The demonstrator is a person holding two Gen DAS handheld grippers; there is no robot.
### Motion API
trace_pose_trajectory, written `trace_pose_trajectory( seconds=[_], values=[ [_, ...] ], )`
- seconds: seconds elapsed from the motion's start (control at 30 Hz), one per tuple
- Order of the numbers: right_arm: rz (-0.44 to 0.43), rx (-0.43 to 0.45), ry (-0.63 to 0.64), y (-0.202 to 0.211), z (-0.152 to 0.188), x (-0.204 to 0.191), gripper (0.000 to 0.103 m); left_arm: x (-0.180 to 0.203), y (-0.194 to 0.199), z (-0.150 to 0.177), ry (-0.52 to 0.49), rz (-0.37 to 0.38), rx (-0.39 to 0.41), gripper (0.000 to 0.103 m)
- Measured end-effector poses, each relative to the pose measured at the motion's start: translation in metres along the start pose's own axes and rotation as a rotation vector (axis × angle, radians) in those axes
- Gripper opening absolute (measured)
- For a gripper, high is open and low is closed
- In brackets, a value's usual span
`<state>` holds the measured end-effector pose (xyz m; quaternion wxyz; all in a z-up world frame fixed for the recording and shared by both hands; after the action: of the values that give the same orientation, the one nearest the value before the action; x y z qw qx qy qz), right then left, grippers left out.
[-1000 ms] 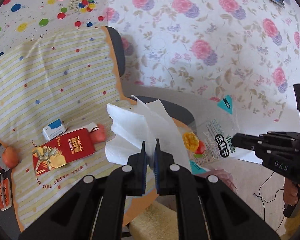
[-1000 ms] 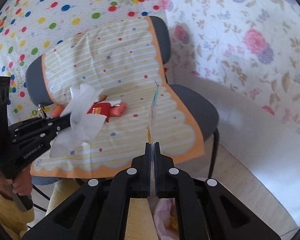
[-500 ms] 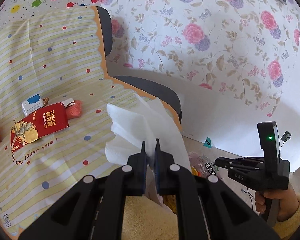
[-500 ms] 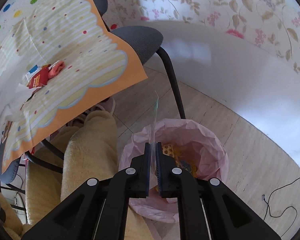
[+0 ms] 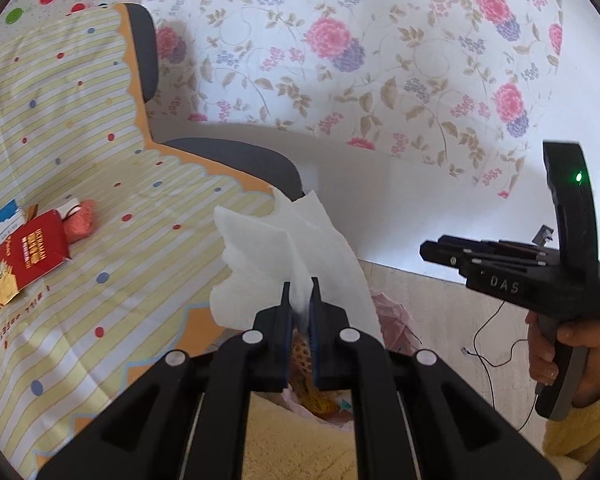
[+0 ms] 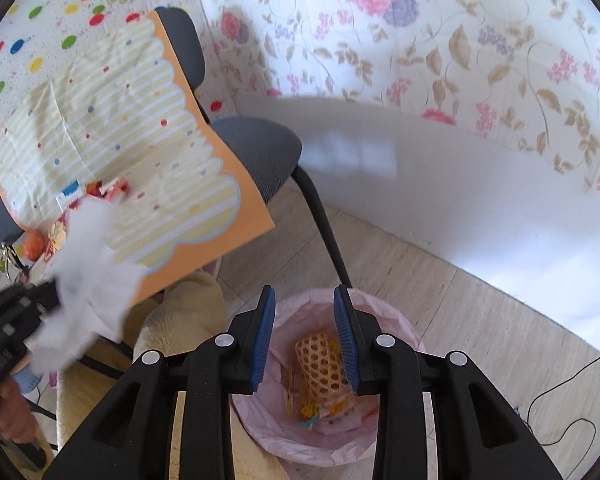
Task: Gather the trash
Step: 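Carry tissue and strip over the pink wastebasket and open both grippers to drop them, then move both grippers back over the chair toward the red envelope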
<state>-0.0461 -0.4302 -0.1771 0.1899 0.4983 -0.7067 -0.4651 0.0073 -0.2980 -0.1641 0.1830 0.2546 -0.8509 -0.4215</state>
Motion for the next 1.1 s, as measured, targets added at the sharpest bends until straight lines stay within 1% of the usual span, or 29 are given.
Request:
trace_pose_trajectory(
  seconds=[0.13,0.23,0.33,0.4,0.43,0.47,0.53,0.57,0.7,0.8,0.93,1.1],
  values=[
    [0.006,0.035,-0.004,0.016,-0.002,0.007,0.033,0.020,-0.029,0.005,-0.042,0.089,-0.052,0.005],
    [0.013,0.041,-0.014,0.021,-0.001,0.015,0.033,0.035,-0.051,0.012,-0.079,0.129,-0.104,0.006],
    [0.019,0.036,-0.031,0.022,-0.001,0.023,0.033,0.045,-0.073,0.018,-0.097,0.158,-0.171,0.011],
    [0.019,0.031,-0.043,0.020,0.001,0.028,0.033,0.048,-0.084,0.021,-0.100,0.180,-0.202,0.020],
    [0.020,0.029,-0.049,0.019,0.001,0.031,0.033,0.049,-0.091,0.023,-0.098,0.185,-0.218,0.020],
    [0.020,0.027,-0.053,0.018,0.002,0.033,0.033,0.050,-0.094,0.023,-0.099,0.186,-0.226,0.021],
    [0.017,0.023,-0.059,0.018,0.003,0.036,0.033,0.052,-0.101,0.025,-0.105,0.198,-0.247,0.026],
    [0.016,0.025,-0.063,0.018,0.003,0.038,0.033,0.052,-0.104,0.025,-0.105,0.191,-0.252,0.029],
    [0.018,0.028,-0.066,0.019,0.003,0.041,0.034,0.051,-0.099,0.023,-0.113,0.172,-0.233,0.039],
    [0.016,0.039,-0.062,0.023,0.001,0.039,0.034,0.041,-0.086,0.017,-0.087,0.147,-0.196,0.039],
    [0.007,0.062,-0.049,0.031,-0.004,0.029,0.034,0.020,-0.057,0.009,-0.057,0.075,-0.121,0.040],
    [-0.015,0.076,-0.015,0.036,-0.012,0.007,0.034,-0.012,-0.024,0.002,0.009,0.003,-0.053,0.040]
  ],
)
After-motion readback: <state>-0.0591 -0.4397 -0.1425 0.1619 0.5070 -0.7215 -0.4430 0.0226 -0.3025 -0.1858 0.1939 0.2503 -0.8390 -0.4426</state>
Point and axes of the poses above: each gripper's, at about its wrist camera, not at the fingertips, and y roughly against the way its jaws point, x to its right, z to its underside, the point moved 9 cm from there along -y, roughly the way its jaws point, and after that the axes turned 12 degrees about -x, right-handed, at the moved point
